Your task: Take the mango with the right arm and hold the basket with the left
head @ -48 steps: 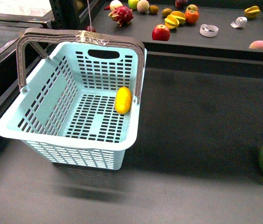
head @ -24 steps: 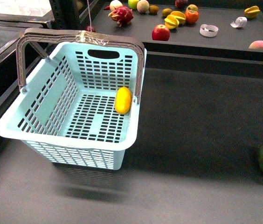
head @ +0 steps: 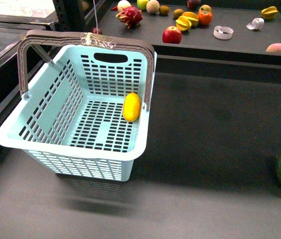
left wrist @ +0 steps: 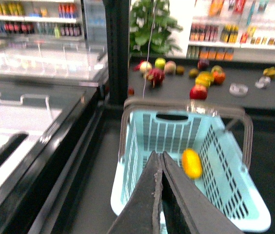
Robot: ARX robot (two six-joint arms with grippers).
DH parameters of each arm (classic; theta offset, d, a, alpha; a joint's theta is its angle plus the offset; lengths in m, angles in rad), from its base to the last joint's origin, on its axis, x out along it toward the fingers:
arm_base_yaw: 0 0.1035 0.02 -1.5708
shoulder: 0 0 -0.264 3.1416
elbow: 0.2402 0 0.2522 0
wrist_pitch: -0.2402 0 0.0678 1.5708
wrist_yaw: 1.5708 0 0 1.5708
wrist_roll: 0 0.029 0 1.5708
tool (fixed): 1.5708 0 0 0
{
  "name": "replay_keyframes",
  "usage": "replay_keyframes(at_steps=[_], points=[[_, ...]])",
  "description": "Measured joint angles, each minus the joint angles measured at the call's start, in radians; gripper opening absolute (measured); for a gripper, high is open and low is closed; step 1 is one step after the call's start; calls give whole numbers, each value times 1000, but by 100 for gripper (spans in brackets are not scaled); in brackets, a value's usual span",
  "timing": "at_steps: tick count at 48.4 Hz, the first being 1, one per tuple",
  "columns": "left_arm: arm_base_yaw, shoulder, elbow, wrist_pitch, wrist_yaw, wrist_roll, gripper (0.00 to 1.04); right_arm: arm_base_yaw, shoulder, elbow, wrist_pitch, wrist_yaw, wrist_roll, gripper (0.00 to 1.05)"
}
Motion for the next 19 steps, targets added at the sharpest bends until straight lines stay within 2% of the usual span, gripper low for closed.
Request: replay_keyframes(at_steps=[3,19], points=[[0,-100,0,-112,1,0,4,0,0,0,0,0,0,96],[0,-126,0,-121,1,0,4,0,0,0,0,0,0,96]])
